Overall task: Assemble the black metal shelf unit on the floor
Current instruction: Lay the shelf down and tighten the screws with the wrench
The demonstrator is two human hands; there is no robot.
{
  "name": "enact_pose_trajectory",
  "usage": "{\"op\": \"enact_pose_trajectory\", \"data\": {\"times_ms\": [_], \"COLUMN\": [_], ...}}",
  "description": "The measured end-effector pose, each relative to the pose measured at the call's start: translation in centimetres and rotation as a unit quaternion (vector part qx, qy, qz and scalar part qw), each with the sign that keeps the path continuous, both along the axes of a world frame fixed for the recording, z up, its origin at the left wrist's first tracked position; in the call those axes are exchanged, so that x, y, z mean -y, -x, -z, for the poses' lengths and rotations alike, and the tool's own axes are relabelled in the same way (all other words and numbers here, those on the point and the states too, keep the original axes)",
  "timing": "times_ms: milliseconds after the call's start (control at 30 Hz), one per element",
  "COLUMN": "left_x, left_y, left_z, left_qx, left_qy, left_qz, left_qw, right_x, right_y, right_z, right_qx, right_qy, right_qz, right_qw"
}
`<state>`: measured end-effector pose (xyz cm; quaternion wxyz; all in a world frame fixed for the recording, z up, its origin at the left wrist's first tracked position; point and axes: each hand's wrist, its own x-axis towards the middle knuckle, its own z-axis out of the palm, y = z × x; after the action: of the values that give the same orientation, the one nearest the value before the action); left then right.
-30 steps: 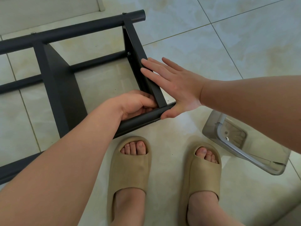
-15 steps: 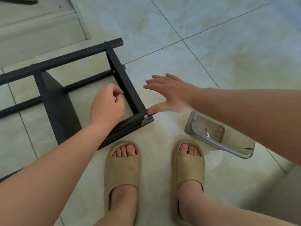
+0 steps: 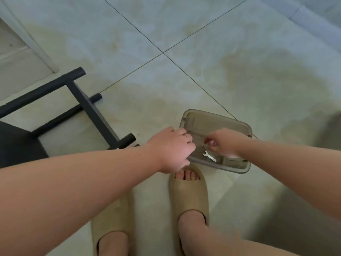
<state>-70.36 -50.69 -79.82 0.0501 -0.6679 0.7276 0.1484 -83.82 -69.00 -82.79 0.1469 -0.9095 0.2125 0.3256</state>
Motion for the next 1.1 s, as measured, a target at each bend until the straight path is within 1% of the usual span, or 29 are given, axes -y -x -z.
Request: {"op": "enact_pose_trajectory", "data": {"times_ms": [67,133,233,367,567,800,867,933,1100], "left_x": [0.5,0.3,-0.2,-0.2,0.5,1.1,1.4,2.3,4.8], "left_y": [0.8,1.2,1.4,1.4,1.1,0.6,0.6,0.7,0.8], "left_z": [2.1,3.8,5.2,5.7,6.1,6.6,6.6,6.1,1.9], "left_qx": [0.009,-0.004,-0.029,-0.039,-0.050,-0.040,-0.028,-0.011,0.031], "left_qy": [-0.039,-0.054,-0.032,-0.008,0.004,0.012,0.025,0.032,-0.013], "left_qz": [0.025,0.022,0.011,-0.001,-0.017,-0.011,-0.006,-0.016,-0.046], "left_qw": [0.999,0.998,0.999,0.999,0.999,0.999,0.999,0.999,0.998], "right_x": [0.4,0.6,1.1,1.6,1.5,1.4,1.7,2.2,3.3], "right_y": [-0.1,-0.2,0.0,0.9,1.1,1.1,1.2,1.1,0.1], "right_z": [2.6,4.7,6.6,7.8,8.4,8.4,7.7,6.3,-0.3], "right_qx": [-0.019,-0.033,-0.045,-0.047,-0.058,-0.048,-0.023,0.026,0.149], "right_qy": [-0.001,0.005,0.019,0.019,0.017,-0.012,-0.014,-0.019,-0.021], "right_qz": [-0.016,-0.037,-0.064,-0.072,-0.059,0.011,0.045,0.099,0.200], "right_qw": [1.000,0.999,0.997,0.996,0.996,0.999,0.999,0.995,0.968]}}
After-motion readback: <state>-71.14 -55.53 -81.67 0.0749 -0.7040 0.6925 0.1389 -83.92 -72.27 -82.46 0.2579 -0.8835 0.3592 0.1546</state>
